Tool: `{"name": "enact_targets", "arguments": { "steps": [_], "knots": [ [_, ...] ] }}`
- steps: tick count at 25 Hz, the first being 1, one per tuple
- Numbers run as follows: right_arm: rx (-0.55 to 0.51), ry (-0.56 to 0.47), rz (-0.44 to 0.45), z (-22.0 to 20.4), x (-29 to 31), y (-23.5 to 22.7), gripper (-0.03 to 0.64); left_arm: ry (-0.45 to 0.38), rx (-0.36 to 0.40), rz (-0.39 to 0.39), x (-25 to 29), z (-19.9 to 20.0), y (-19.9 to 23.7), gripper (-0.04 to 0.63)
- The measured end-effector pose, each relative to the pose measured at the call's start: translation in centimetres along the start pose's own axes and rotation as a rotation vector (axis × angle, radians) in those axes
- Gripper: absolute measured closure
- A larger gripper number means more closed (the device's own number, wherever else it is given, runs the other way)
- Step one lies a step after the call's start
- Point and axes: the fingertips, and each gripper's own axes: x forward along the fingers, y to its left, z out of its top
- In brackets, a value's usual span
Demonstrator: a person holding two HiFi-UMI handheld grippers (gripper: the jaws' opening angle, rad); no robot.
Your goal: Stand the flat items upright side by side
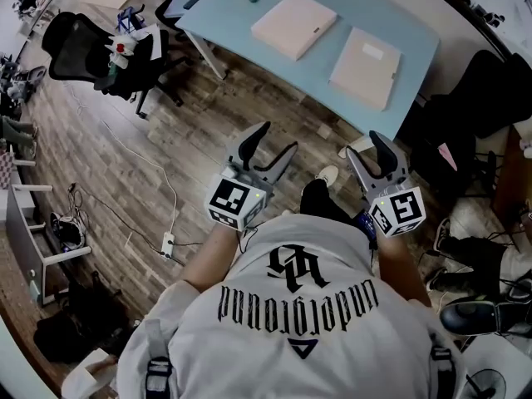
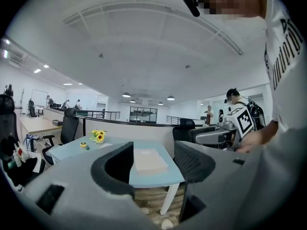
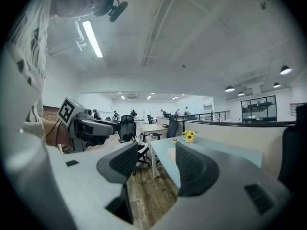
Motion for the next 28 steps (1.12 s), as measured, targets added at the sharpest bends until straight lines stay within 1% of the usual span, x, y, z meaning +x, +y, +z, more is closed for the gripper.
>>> {"name": "enact_targets", "arguments": {
  "steps": [4,8,12,17,22,28],
  "knots": [
    [0.017,0.013,-0.017,-0.1,2.4,-4.1,0.365,0.016,-0.008,-0.026,5.2,0.2,2.0,0.318],
    [0.032,0.029,-0.054,0.1,4.2,-10.1,0.365,0.019,-0.016,-0.072,12.7,1.3,3.2,0.316],
    [0.001,0.053,-0.098,-0.1,5.3,-16.8,0.367,0.03,-0.007,-0.123,20.9,2.4,3.3,0.311],
    [0.056,0.08,-0.144,-0.7,5.7,-23.8,0.359,0.056,-0.006,-0.185,28.6,2.6,3.0,0.31],
    [0.105,0.11,-0.185,-2.2,6.0,-28.6,0.356,0.111,-0.008,-0.228,33.7,1.3,2.7,0.305],
    [0.208,0.198,-0.219,-5.8,8.2,-32.6,0.342,0.235,-0.044,-0.268,38.9,-2.1,4.8,0.284]
  ]
}}
